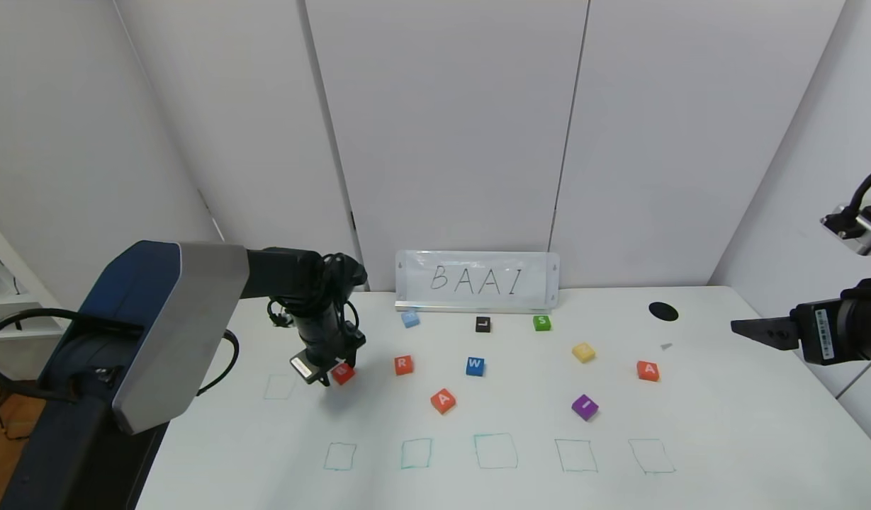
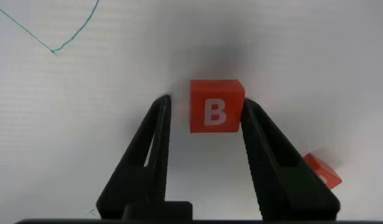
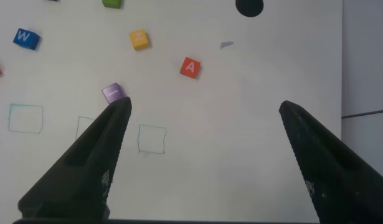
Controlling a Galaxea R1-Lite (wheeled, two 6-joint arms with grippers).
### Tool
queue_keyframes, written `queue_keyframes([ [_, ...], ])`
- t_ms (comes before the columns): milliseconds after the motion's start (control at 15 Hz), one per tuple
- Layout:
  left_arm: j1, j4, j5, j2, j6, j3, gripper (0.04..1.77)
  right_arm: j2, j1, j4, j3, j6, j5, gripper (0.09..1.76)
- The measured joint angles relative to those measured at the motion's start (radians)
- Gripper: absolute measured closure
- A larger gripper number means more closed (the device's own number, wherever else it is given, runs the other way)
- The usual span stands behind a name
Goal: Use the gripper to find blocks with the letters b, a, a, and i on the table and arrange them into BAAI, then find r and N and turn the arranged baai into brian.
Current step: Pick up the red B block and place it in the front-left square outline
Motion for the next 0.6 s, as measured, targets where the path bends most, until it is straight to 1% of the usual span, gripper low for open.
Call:
queue_keyframes([
  [67, -0.001, 0.000, 0.000, 0.003, 0.000, 0.000, 1.22, 0.000, 0.000, 0.000, 0.000, 0.000, 0.000, 0.14],
  [133, -0.001, 0.000, 0.001, 0.006, 0.001, 0.000, 1.31, 0.000, 0.000, 0.000, 0.000, 0.000, 0.000, 0.14],
  [600, -0.004, 0.012, 0.000, 0.006, 0.007, 0.002, 1.30, -0.010, 0.000, 0.004, 0.000, 0.000, 0.008, 0.14],
])
